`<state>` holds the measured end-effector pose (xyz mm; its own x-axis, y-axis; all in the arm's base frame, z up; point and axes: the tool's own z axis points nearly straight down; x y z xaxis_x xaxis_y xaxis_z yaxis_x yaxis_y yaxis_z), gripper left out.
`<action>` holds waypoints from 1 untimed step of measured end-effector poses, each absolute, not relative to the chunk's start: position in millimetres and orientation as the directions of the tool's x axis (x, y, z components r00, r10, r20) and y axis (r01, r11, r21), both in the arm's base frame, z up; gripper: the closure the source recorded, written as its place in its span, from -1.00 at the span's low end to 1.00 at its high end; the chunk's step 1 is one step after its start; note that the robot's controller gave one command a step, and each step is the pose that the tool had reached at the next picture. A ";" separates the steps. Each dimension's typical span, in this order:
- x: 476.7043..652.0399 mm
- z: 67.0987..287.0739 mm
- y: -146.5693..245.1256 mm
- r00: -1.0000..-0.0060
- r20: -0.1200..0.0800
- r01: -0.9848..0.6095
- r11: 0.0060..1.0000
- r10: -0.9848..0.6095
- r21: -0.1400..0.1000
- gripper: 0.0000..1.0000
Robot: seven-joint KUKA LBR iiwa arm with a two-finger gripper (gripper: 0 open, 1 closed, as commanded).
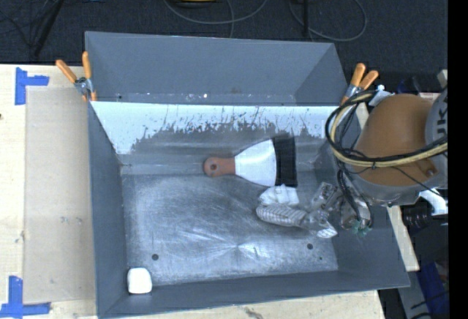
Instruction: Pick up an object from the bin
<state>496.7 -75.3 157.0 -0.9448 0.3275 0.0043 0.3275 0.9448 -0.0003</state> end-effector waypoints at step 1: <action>497.0 175.7 -75.3 -0.945 0.004 0.327 0.945 0.327 0.000 1.00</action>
Offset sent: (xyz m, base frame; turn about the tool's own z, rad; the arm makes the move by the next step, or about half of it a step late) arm 0.0001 -0.0001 0.0357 0.0000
